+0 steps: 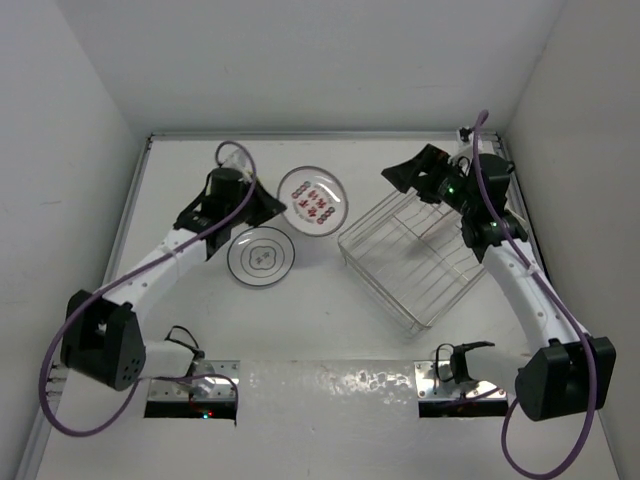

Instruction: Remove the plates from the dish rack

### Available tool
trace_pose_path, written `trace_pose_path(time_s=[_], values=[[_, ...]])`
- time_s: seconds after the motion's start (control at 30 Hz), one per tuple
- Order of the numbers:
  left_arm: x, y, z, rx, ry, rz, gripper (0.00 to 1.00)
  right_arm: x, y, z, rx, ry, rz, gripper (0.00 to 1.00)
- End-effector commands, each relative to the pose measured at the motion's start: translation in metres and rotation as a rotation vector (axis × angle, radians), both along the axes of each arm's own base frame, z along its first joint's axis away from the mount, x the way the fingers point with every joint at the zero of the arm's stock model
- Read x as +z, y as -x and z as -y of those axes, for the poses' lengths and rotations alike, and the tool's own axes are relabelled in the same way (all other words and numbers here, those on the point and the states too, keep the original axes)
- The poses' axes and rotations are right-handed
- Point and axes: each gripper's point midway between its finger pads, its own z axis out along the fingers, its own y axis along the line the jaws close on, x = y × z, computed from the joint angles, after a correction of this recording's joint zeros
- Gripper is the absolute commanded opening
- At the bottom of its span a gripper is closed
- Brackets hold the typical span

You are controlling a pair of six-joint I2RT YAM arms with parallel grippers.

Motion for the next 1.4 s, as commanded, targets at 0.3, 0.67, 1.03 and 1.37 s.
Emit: trace_pose_path(time_s=[0.3,0.67,1.03,1.37], values=[[-0.039,0.047,-0.142,0.542,-0.083,-0.032,0.0,-0.034,0.009,0.04,-0.15,0.212,-0.07,0.99],[-0.094,0.07,-0.131,0.453,-0.086,-0.127,0.0,-0.045,0.023,0.06,-0.188,0.304,-0.114,0.99],[-0.083,0.078,-0.124,0.314,-0.181,-0.128,1.0,-0.067,0.054,0.143,-0.568,0.538,-0.358,0.99],[-0.018,0.054,-0.115,0.139,-0.355,-0.039,1.0,-0.08,0.033,0.16,-0.707,0.535,-0.425,0.95]])
